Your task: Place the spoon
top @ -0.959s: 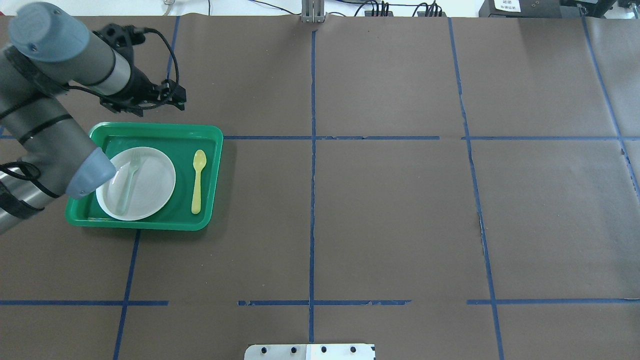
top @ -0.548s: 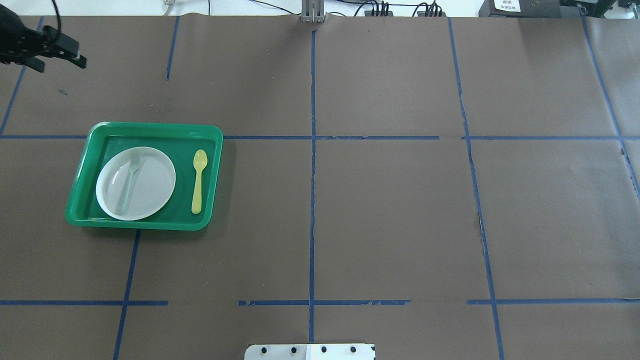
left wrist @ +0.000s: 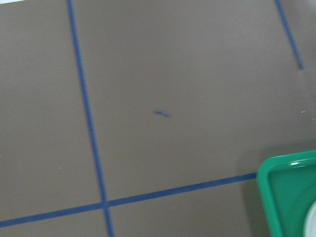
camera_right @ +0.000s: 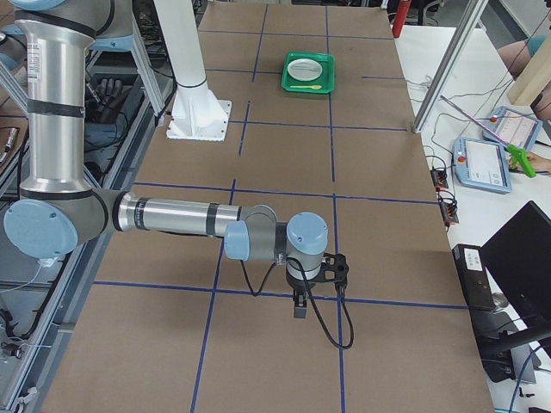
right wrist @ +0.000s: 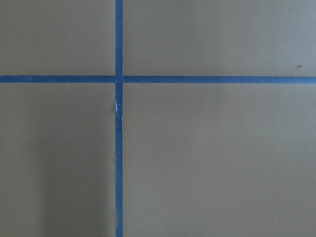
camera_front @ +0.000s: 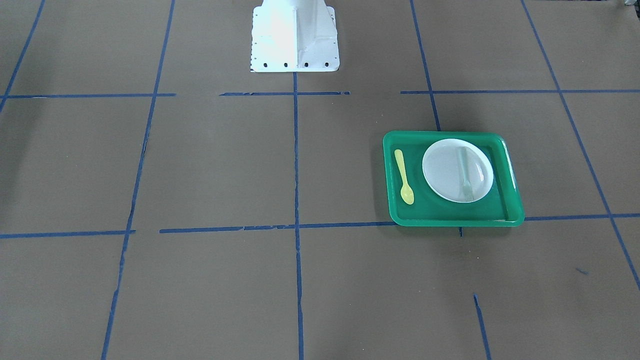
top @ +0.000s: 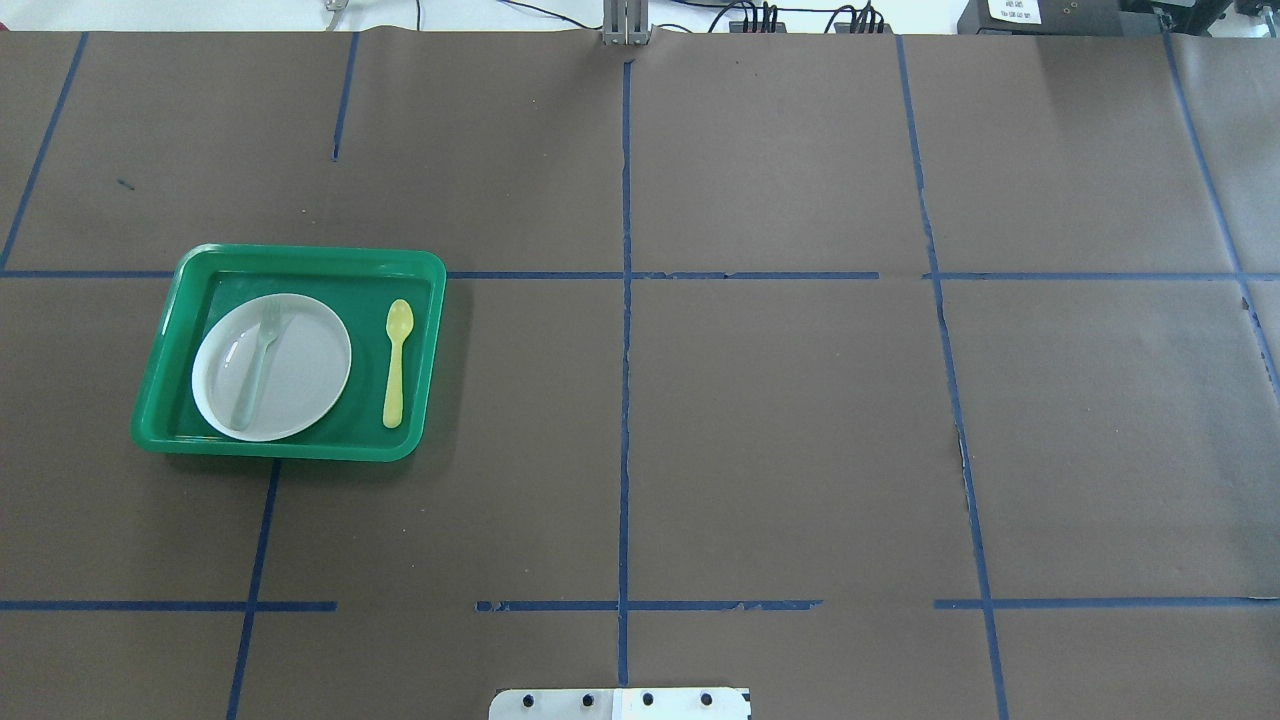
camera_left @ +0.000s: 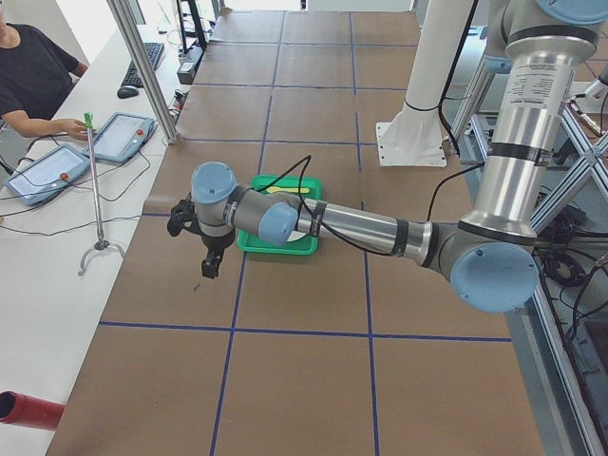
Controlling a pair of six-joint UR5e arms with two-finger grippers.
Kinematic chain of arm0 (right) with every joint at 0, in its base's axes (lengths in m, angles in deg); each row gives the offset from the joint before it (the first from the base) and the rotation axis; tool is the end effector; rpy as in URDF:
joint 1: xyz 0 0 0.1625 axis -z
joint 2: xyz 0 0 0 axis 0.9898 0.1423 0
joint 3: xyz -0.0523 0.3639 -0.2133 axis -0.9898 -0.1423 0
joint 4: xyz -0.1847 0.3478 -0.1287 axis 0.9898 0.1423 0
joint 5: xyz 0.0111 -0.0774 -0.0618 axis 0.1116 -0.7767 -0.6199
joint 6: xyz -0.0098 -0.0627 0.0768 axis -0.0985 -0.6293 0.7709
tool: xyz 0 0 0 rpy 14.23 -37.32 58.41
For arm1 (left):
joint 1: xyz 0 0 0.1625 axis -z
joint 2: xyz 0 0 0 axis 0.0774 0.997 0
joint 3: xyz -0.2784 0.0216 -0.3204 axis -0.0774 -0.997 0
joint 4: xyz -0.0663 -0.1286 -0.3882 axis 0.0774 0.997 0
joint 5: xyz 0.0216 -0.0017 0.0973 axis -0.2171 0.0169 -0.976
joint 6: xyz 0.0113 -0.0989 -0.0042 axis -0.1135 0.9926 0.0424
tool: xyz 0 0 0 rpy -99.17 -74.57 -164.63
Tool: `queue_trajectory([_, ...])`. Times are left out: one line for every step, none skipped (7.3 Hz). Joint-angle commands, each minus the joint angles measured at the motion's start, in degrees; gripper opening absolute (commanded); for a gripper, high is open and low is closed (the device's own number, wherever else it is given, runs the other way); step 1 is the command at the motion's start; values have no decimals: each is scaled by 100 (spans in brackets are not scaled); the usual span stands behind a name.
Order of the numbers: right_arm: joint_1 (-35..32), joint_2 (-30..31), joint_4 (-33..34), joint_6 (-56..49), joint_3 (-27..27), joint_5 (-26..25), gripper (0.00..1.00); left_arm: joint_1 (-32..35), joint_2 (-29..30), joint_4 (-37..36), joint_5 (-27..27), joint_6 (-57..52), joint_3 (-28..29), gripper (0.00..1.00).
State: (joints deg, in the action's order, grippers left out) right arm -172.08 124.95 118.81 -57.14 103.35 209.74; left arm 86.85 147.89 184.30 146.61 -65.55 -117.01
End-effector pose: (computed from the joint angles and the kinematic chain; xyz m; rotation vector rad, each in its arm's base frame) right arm 0.0707 -0.4571 0.6763 0.0127 -0.7075 0.0245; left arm -0.0753 -0.5682 0.6091 0.2251 0.7814 0.1118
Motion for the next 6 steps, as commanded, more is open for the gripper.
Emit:
queue_trajectory([0,0,4,0,0,0,100,266,-19,-134,-4,-417,225,100])
queue_trajectory([0,0,4,0,0,0,100,249,8,-813,-4,-521,16,99])
queue_trajectory([0,0,-5,0,0,0,100,248,60,-1508,-13,-853,-169,99])
queue_trajectory([0,0,-5,0,0,0,100,257,78,-2054,-13,-882,-406,99])
queue_trajectory([0,0,-5,0,0,0,100,248,70,-2599,-13,-943,-739,99])
queue_trajectory([0,0,-5,0,0,0,100,231,17,-2596,-21,-961,-786,100])
